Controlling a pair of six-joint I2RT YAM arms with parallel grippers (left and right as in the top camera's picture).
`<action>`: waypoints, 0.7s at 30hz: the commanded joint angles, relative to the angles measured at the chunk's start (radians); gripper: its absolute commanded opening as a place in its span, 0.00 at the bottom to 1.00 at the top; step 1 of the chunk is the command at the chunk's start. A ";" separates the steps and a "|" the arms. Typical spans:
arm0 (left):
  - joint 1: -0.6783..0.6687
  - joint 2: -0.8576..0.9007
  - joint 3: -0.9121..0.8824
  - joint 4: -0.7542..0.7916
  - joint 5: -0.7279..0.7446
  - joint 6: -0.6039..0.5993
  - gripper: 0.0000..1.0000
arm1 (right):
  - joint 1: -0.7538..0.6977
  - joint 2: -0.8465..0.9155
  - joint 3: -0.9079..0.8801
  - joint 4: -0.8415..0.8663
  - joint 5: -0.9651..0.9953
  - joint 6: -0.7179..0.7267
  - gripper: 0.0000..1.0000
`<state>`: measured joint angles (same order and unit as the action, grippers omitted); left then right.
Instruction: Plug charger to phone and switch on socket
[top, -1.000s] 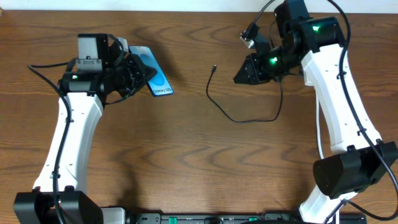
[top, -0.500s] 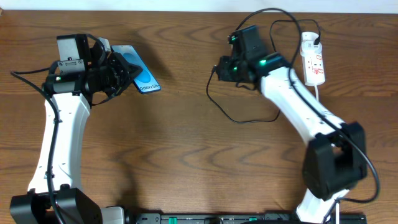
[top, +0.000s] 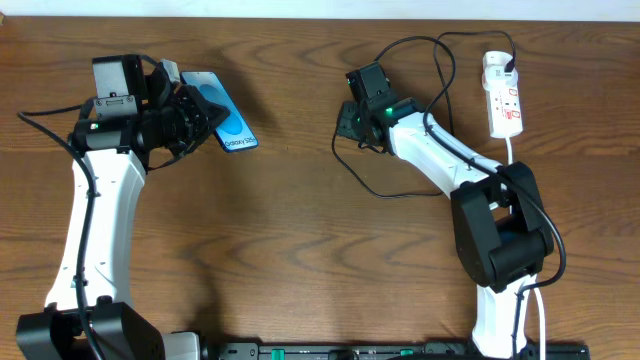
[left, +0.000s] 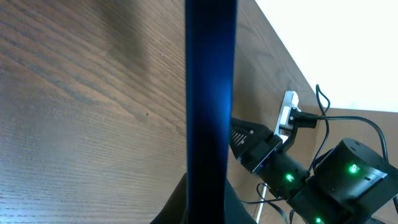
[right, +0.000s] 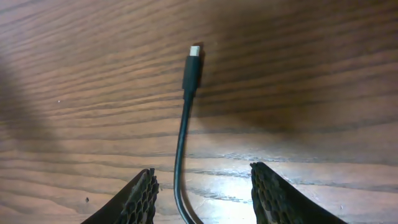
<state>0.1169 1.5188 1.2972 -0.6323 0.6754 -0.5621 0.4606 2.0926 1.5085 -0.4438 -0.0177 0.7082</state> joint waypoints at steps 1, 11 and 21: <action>0.000 -0.011 0.031 0.001 0.024 0.031 0.07 | 0.005 -0.012 0.010 0.002 0.040 0.028 0.49; 0.000 -0.011 0.031 -0.022 0.024 0.031 0.07 | 0.005 -0.011 0.010 0.002 0.093 0.055 0.52; 0.000 -0.011 0.031 -0.022 0.024 0.031 0.07 | 0.005 0.070 0.010 0.063 0.098 0.081 0.56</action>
<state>0.1169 1.5185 1.2972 -0.6563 0.6754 -0.5488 0.4606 2.1124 1.5085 -0.3901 0.0635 0.7593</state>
